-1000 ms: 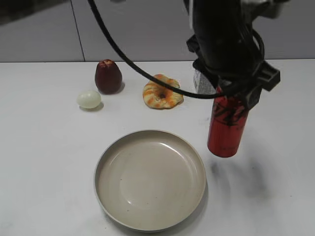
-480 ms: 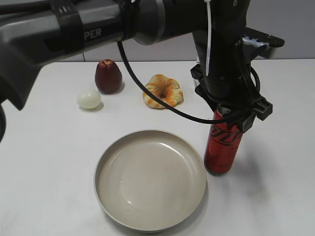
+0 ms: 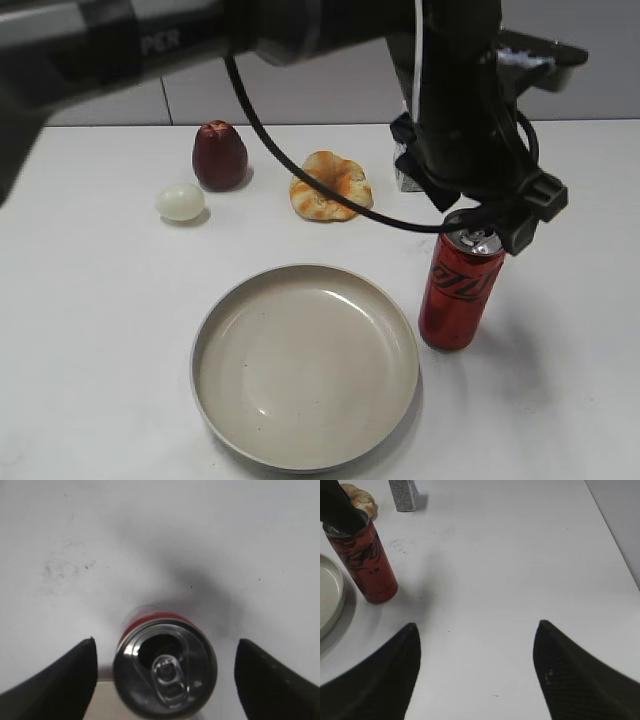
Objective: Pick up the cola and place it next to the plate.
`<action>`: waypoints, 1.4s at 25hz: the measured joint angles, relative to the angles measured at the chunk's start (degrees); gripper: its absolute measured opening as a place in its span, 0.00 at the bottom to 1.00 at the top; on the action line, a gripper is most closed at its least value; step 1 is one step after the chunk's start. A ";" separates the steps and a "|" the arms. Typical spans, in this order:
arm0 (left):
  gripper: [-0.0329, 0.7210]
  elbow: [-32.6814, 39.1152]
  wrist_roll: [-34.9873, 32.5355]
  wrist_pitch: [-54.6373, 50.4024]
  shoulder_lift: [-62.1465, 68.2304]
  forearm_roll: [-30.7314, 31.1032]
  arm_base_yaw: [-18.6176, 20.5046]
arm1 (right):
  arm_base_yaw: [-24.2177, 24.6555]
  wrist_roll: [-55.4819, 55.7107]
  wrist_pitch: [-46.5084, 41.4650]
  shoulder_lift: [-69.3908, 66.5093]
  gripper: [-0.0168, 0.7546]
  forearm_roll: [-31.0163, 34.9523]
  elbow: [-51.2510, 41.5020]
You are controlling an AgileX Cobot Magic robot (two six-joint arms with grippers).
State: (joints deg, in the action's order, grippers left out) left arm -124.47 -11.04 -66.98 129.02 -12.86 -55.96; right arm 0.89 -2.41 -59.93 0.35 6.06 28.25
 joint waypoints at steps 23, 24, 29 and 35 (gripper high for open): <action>0.82 47.53 4.52 -2.82 -58.62 9.38 44.31 | 0.00 0.00 0.00 0.00 0.72 0.00 0.00; 0.82 52.31 4.55 -2.82 -61.61 9.26 45.70 | 0.00 0.00 0.00 0.00 0.72 0.00 0.00; 0.82 70.93 4.55 -1.27 -80.39 8.93 49.21 | 0.00 0.00 0.00 0.00 0.72 0.00 0.00; 0.81 84.55 4.55 4.18 -102.81 8.74 49.41 | 0.00 0.00 0.00 0.00 0.72 0.00 0.00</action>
State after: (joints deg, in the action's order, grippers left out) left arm -39.92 -6.49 -62.80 26.21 -4.11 -6.56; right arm 0.89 -2.41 -59.93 0.35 6.06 28.25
